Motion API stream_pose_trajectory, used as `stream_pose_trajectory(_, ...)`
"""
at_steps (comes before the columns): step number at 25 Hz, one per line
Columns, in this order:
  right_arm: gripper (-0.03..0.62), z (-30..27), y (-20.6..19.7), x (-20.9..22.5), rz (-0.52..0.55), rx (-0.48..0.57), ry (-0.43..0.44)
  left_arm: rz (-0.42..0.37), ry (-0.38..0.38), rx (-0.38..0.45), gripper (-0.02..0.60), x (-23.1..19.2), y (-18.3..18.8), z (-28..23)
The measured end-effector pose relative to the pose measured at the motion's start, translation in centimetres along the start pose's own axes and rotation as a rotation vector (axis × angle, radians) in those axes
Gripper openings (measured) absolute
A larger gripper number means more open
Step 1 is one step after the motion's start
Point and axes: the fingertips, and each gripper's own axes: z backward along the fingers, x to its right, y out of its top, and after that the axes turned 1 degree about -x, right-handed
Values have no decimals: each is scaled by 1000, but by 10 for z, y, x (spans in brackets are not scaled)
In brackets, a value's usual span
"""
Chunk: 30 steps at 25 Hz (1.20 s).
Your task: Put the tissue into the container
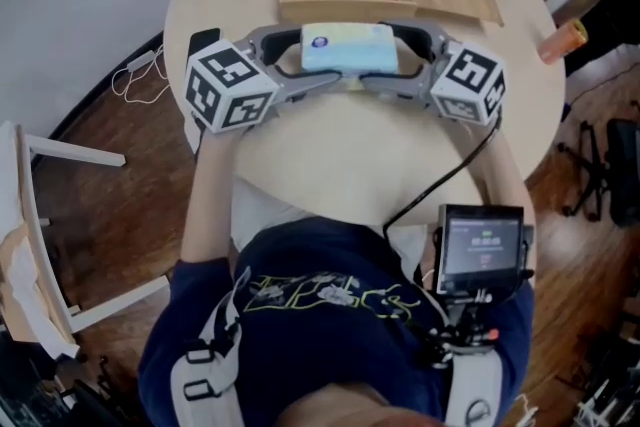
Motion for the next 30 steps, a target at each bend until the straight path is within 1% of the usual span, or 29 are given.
stream_pose_trajectory(2,383,10,22,2,27,29,-12,-23,8,19,367,1,21,9)
stream_pose_trajectory(3,383,15,39,8,57,47,-29,-50,16,31,365,-2,37,14)
stream_pose_trajectory(5,383,23,74,30,120,67,-71,-112,40,41,367,-19,73,23)
stream_pose_trajectory(6,383,24,89,44,137,65,-85,-128,47,40,367,-31,89,26)
stream_pose_trajectory(7,383,23,99,58,138,58,-90,-126,48,38,367,-44,102,27)
stream_pose_trajectory(10,385,8,112,100,79,5,-82,-67,34,28,364,-84,121,20)
stream_pose_trajectory(11,385,3,110,114,60,-18,-83,-58,35,21,364,-96,123,14)
stream_pose_trajectory(13,385,-10,95,135,33,-75,-90,-68,48,-19,364,-116,117,-1)
stream_pose_trajectory(17,385,-33,48,148,-3,-195,-112,-119,85,-170,365,-132,80,-24)
stream_pose_trajectory(19,387,-39,34,147,-14,-224,-126,-117,66,-209,365,-133,64,-29)
stream_pose_trajectory(21,393,-41,29,145,-13,-226,-141,-92,20,-229,365,-134,49,-31)
stream_pose_trajectory(23,404,-37,34,148,3,-199,-180,-76,9,-214,374,-138,42,-27)
stream_pose_trajectory(24,447,-33,39,150,8,-174,-195,-76,21,-204,376,-142,42,-23)
stream_pose_trajectory(25,474,-28,45,150,8,-145,-200,-80,37,-195,389,-145,43,-17)
stream_pose_trajectory(27,493,-15,57,139,-6,-81,-178,-99,55,-151,397,-139,54,-2)
stream_pose_trajectory(28,497,-8,63,127,-19,-42,-158,-115,55,-104,397,-127,66,7)
stream_pose_trajectory(30,497,6,74,94,-76,66,-99,-152,45,38,396,-86,97,28)
